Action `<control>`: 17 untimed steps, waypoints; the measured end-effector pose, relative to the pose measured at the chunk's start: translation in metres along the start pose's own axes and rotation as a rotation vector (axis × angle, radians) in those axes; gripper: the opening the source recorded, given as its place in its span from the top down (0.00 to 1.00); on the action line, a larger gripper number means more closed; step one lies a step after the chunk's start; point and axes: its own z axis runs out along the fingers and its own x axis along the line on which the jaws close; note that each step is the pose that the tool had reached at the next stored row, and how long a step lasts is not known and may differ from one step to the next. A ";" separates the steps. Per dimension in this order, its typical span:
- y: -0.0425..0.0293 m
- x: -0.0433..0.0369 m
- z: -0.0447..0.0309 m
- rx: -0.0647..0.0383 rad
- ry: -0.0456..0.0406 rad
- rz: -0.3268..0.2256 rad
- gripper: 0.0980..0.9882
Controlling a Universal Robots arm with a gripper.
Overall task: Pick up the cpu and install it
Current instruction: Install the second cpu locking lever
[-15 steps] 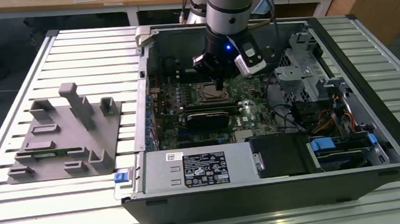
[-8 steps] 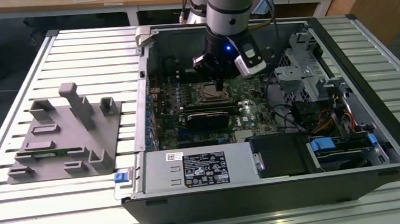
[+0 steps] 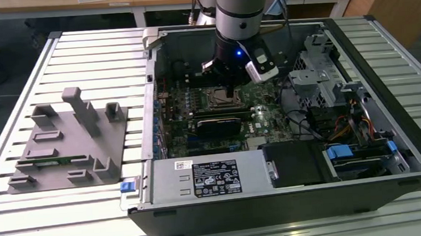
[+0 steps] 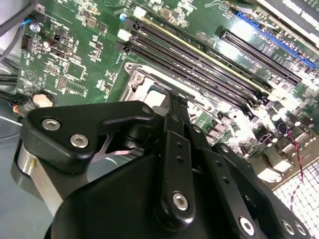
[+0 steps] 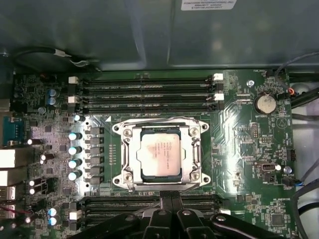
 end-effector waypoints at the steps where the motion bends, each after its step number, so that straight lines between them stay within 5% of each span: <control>1: 0.0000 0.0004 0.0001 0.000 0.0000 0.000 0.99; 17: -0.0037 0.0087 0.0036 0.000 0.0000 0.000 0.99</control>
